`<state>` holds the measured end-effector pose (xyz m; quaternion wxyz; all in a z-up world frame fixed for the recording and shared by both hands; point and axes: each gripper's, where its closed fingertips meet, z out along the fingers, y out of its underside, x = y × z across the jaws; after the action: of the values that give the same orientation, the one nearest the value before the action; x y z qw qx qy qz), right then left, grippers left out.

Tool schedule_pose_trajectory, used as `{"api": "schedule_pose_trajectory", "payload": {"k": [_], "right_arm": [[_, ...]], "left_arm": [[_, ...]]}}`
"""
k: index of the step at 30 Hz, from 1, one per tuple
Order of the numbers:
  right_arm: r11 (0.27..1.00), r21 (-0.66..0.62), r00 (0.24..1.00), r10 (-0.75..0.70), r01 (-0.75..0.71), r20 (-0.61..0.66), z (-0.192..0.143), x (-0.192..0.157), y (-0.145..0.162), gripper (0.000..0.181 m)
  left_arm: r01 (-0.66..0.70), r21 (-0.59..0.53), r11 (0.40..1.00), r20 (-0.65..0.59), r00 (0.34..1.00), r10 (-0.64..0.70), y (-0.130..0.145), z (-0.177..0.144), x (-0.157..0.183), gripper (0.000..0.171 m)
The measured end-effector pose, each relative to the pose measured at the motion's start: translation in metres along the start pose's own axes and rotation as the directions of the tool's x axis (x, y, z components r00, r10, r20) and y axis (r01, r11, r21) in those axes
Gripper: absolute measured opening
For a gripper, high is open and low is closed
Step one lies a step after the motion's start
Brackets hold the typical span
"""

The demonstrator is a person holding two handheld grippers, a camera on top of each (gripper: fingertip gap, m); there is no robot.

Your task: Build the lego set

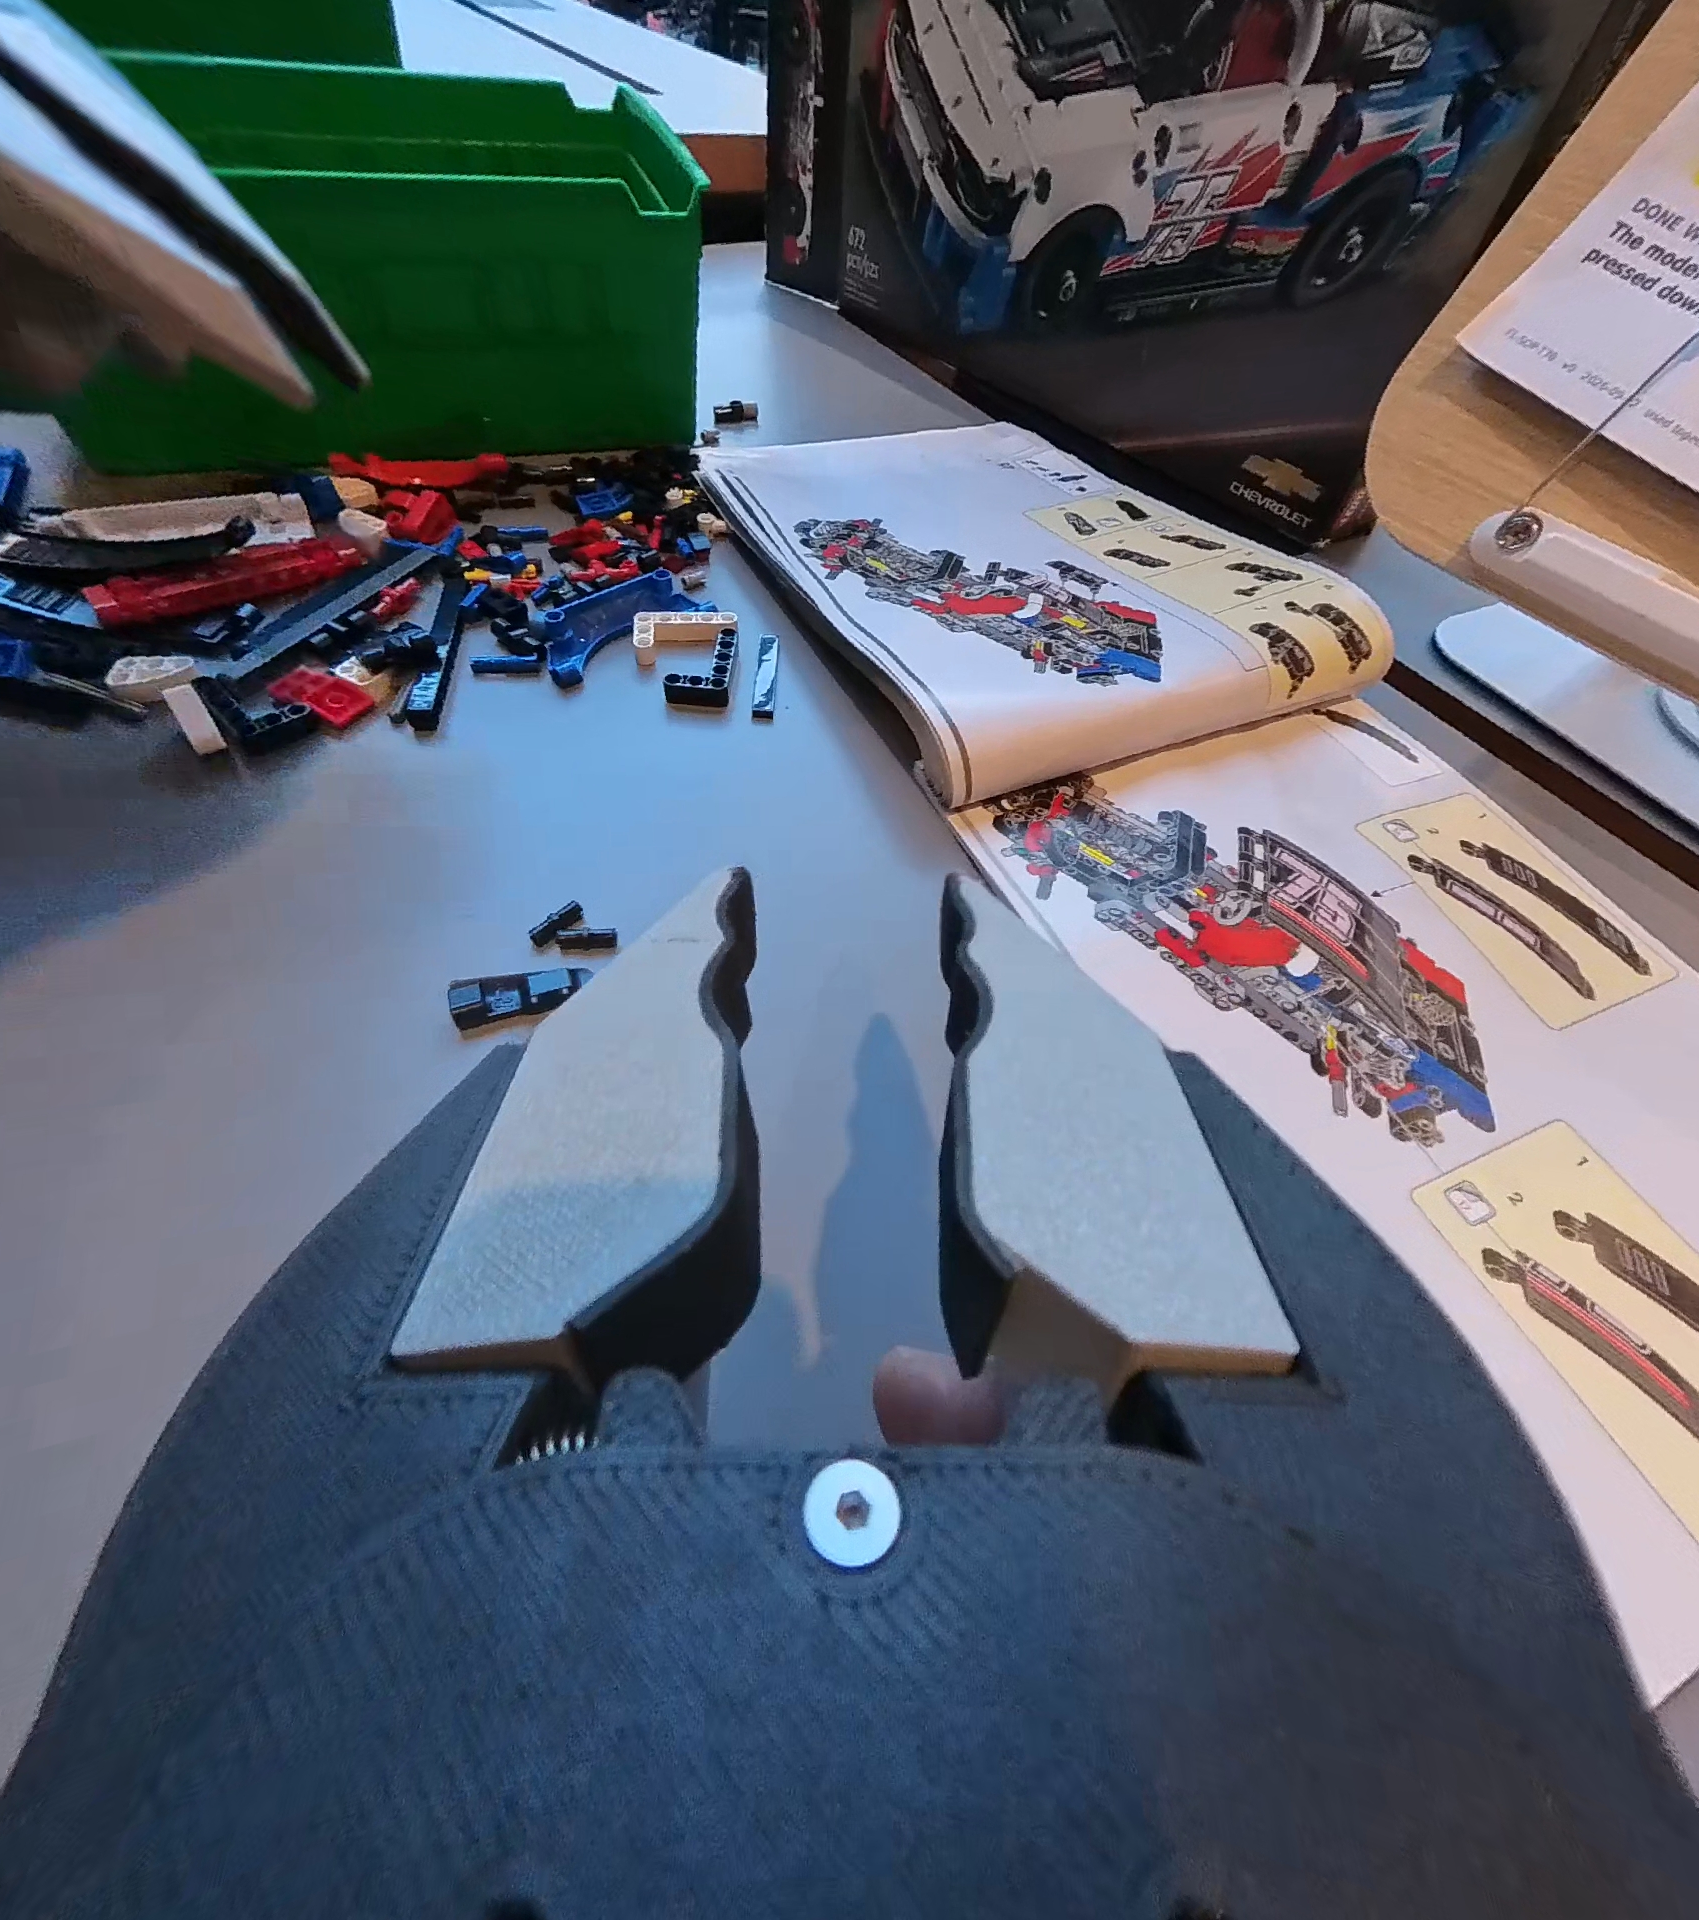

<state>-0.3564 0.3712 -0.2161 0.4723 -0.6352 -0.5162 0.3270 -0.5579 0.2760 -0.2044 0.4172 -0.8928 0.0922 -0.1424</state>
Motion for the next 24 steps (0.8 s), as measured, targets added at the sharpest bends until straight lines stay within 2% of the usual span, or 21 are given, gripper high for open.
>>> {"api": "schedule_pose_trajectory", "payload": {"k": [3,12,20,24], "right_arm": [[1.0,-0.002,1.0,-0.012,0.012,-0.003,-0.002,-0.002,0.001,0.033],[1.0,0.021,1.0,-0.021,0.021,0.014,-0.008,-0.01,-0.005,0.032],[0.999,0.011,0.999,-0.032,0.031,0.024,-0.005,-0.015,-0.003,0.032],[0.999,0.005,0.999,-0.036,0.036,0.023,-0.004,-0.016,-0.002,0.032]], "left_arm": [[-0.011,-0.057,0.998,0.07,0.997,0.015,0.0,-0.003,-0.025,0.019],[-0.022,-0.11,0.994,0.129,0.991,0.037,0.017,-0.001,-0.029,0.02],[-0.045,-0.18,0.983,0.105,0.992,0.064,0.024,0.017,-0.036,0.016],[-0.039,-0.283,0.958,0.036,0.998,0.051,0.034,0.04,-0.037,0.008]]}}
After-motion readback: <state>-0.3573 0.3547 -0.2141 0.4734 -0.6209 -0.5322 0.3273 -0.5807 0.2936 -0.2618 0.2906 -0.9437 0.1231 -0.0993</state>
